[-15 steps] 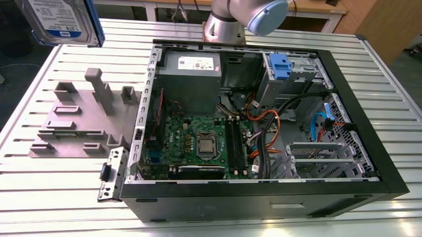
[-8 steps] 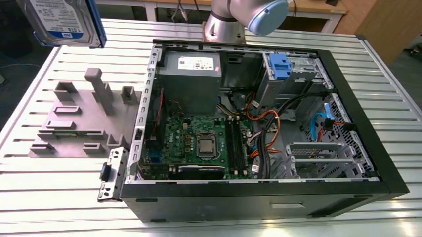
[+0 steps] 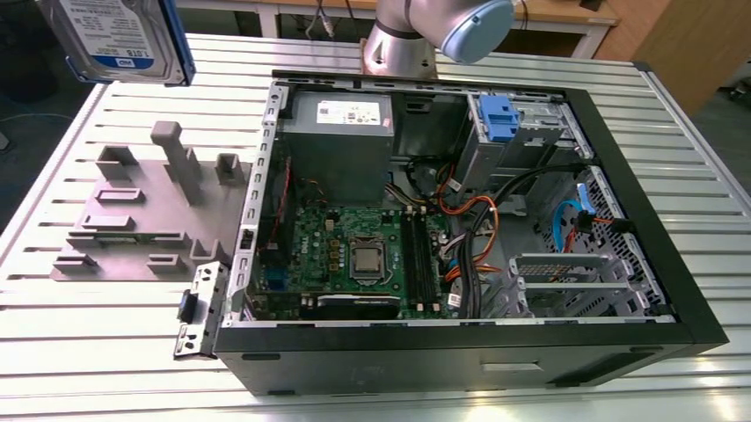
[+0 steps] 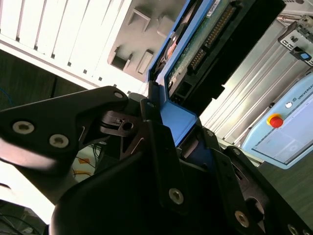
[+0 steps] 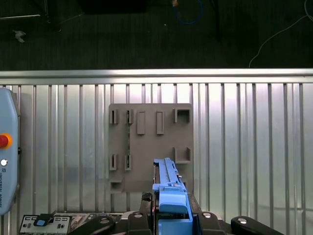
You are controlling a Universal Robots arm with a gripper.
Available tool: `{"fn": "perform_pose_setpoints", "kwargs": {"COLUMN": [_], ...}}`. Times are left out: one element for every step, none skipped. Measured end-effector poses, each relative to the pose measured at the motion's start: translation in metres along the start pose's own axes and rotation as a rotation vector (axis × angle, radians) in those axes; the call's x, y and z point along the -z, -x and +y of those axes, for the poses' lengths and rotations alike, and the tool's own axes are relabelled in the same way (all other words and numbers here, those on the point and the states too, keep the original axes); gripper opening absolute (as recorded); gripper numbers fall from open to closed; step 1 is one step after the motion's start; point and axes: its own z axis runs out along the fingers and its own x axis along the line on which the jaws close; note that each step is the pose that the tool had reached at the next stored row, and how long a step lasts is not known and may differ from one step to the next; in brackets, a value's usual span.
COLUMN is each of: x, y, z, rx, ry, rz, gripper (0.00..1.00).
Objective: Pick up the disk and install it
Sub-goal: 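Pick up the disk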
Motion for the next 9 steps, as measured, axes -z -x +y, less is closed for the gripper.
{"fn": "perform_pose_setpoints", "kwargs": {"x": [0.0000,0.0000,0.0000,0.0000,0.0001,0.0001,0.0000,0.0001,0.0000], "y": [0.0000,0.0000,0.0000,0.0000,0.0000,0.0000,0.0001,0.0001,0.0001], "z": [-0.0002,-0.0002,-0.0003,-0.0008,-0.0013,-0.0019,-0.0026,-0.0031,-0.0036], "rx": [0.000,0.000,0.000,0.000,0.000,0.000,0.000,0.000,0.000], "ry": [0.0001,0.0001,0.0000,0.0000,0.0000,0.0001,0.0000,0.0001,0.0000], "rz": [0.0000,0.0000,0.0000,0.0000,0.0001,0.0001,0.0000,0.0001,0.0000], "gripper": [0.36,0.36,0.36,0.36,0.36,0.36,0.36,0.36,0.36]}}
